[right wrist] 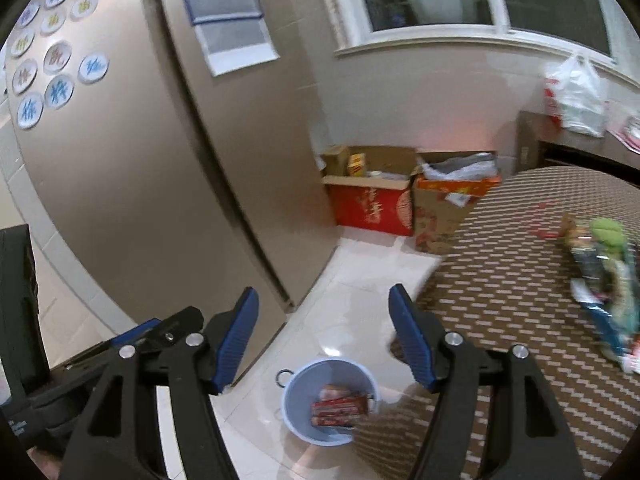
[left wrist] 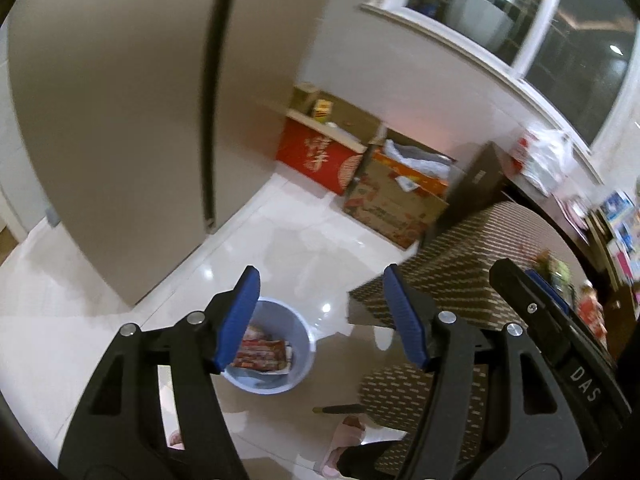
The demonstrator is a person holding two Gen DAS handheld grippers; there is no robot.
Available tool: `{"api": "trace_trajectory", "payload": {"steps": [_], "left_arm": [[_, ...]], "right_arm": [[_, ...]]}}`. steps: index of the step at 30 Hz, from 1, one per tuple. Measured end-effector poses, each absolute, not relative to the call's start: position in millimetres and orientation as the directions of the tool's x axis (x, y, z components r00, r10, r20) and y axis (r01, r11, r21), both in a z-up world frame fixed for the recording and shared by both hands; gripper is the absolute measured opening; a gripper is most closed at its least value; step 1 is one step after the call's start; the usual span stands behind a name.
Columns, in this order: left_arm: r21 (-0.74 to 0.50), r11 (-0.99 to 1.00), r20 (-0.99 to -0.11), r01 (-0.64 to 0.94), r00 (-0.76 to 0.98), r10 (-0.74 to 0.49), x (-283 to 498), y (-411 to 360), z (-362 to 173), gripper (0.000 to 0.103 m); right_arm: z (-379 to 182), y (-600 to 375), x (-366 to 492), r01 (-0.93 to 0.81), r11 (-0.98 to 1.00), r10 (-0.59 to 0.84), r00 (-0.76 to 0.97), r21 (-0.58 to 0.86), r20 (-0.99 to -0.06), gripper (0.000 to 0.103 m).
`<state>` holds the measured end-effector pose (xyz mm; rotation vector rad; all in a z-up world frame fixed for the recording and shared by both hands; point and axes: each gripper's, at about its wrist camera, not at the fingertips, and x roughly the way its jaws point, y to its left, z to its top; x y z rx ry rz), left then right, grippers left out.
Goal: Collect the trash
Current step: 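Grasp the blue tube with the left gripper while the right grasps the white wrapper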
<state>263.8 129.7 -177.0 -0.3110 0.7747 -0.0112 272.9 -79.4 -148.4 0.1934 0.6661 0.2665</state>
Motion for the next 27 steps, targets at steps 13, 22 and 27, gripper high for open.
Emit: {"api": "trace_trajectory", "payload": {"steps": [13,22,27], "left_arm": [[-0.286,0.937,-0.684,0.201,0.642,-0.347,249,-37,-158,0.066],[-0.293,0.91,-0.725,0.294,0.552,-0.412,262,-128,-176,0.066],[-0.316,0.91,-0.725,0.268,0.55,-0.414,279,-147,-184,0.066]], "right_arm": [[-140,-252,211,0.077,0.961,0.095,0.811,0.267,-0.577,0.067],[-168,-334,189,0.212,0.937,0.007,0.783,0.278,-0.622,0.067],[-181,-350,192,0.232,0.928,0.011,0.765,0.29,-0.644,0.067]]}}
